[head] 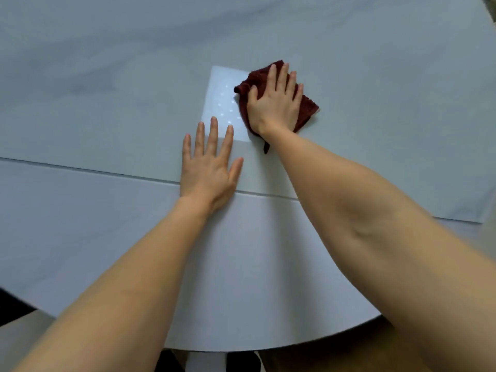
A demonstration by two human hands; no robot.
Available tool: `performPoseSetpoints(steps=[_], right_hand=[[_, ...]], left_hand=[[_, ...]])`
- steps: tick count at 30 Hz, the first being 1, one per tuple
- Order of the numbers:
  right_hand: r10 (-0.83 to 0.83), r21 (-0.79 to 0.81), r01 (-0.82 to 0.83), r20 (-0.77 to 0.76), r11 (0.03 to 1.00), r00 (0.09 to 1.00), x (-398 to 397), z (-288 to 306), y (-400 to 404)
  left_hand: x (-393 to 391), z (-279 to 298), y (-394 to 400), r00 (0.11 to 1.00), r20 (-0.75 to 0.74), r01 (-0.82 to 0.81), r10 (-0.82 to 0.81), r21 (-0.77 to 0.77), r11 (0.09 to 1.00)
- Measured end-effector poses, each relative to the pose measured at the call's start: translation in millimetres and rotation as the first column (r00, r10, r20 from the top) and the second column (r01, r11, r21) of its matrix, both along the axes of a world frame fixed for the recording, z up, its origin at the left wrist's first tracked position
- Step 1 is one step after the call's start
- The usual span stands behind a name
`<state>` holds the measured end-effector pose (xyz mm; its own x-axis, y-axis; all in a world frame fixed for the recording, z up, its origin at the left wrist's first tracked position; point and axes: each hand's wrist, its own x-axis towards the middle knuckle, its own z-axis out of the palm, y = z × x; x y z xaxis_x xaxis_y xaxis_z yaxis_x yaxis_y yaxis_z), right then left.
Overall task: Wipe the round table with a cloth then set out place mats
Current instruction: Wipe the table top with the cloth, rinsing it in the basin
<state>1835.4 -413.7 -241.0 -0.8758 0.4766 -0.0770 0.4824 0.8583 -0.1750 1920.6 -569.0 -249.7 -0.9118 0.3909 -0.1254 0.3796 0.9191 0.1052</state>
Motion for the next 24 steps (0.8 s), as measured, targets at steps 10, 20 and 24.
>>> performPoseSetpoints(steps=[10,20,24], right_hand=[[-0.388,0.016,0.390,-0.064,0.921,0.919,82.7,-9.0,13.0],[-0.131,0.046,0.130,0.019,0.990,0.991,273.7,-9.8,-6.8],[0.362,0.025,-0.366,0.101,0.930,0.927,345.1,0.2,36.1]], left_hand=[[-14.1,0.5,0.6,0.996,0.075,-0.050,0.051,-0.016,0.999],[72.4,9.9,9.9,0.982,0.179,-0.053,0.053,-0.003,0.999],[82.1,24.6,3.9,0.968,0.251,0.001,-0.005,0.015,1.000]])
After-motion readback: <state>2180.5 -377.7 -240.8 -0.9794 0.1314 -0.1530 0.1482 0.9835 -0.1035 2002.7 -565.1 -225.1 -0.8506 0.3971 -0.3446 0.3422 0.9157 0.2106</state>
